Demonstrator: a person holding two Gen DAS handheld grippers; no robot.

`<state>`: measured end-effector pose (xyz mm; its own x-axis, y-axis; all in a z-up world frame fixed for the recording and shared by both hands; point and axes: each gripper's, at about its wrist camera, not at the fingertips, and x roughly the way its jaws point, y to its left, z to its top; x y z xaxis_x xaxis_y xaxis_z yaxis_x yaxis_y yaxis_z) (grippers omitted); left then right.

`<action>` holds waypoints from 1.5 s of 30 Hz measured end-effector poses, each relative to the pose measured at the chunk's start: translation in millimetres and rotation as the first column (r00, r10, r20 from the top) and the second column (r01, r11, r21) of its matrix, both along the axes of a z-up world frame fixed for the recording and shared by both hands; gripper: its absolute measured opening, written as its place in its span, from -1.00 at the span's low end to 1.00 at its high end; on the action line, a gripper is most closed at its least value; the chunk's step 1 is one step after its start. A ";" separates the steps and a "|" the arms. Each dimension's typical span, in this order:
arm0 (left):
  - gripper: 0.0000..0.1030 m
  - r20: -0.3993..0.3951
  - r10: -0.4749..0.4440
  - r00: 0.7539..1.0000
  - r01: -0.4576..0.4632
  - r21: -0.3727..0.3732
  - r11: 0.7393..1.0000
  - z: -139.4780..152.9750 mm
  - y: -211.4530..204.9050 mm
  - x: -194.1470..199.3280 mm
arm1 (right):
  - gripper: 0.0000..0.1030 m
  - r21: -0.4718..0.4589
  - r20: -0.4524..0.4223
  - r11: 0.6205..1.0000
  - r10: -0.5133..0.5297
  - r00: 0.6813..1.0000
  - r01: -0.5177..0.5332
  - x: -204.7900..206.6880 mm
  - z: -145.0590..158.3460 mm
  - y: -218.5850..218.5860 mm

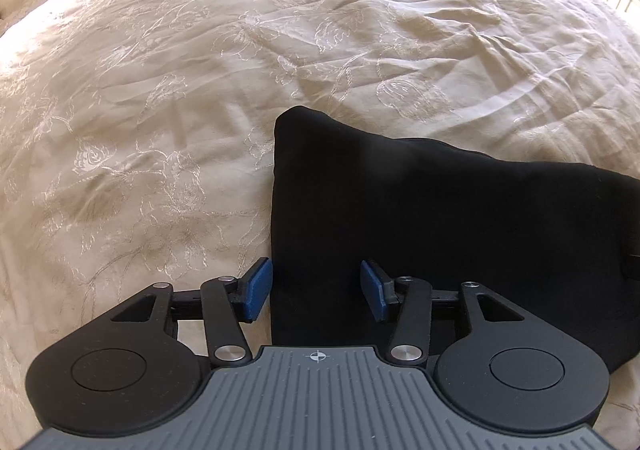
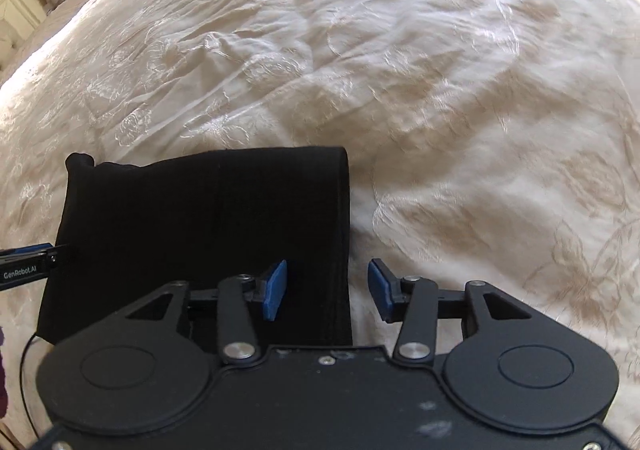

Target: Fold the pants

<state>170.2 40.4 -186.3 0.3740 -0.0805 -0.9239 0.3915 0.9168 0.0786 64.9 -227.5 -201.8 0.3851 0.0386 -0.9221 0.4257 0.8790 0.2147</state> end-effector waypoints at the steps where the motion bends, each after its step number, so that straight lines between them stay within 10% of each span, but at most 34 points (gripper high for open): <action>1: 0.05 -0.003 0.000 1.000 0.000 -0.006 1.000 -1.3 1.7 1.9 | 0.02 0.020 0.003 1.000 -0.015 1.000 0.015 -2.3 -2.4 -2.4; 16: 1.00 -0.100 0.040 0.994 -0.053 -0.127 0.991 -22.4 21.0 30.3 | 0.47 0.253 -0.004 0.967 0.026 1.000 -0.024 31.9 -34.3 -12.7; 30: 1.00 -0.058 0.129 0.990 -0.136 -0.122 0.983 -33.5 0.0 33.7 | 1.00 0.146 -0.027 0.989 0.039 0.999 -0.035 49.3 -37.7 15.6; 41: 0.73 -0.108 0.083 0.991 -0.103 -0.186 0.977 -25.5 -5.6 34.7 | 0.91 0.229 0.030 0.970 0.080 0.996 -0.084 35.1 -35.7 -0.9; 45: 0.27 -0.065 0.080 0.995 -0.090 -0.168 0.982 -16.0 -9.6 24.5 | 0.07 0.227 0.030 0.973 0.019 0.999 -0.025 22.7 -27.9 -13.2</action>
<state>194.7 30.8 -202.3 0.3325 -0.2089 -0.9197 0.3106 0.9450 -0.1023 87.7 -240.7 -229.7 0.4067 0.2552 -0.8772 0.3979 0.8149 0.4215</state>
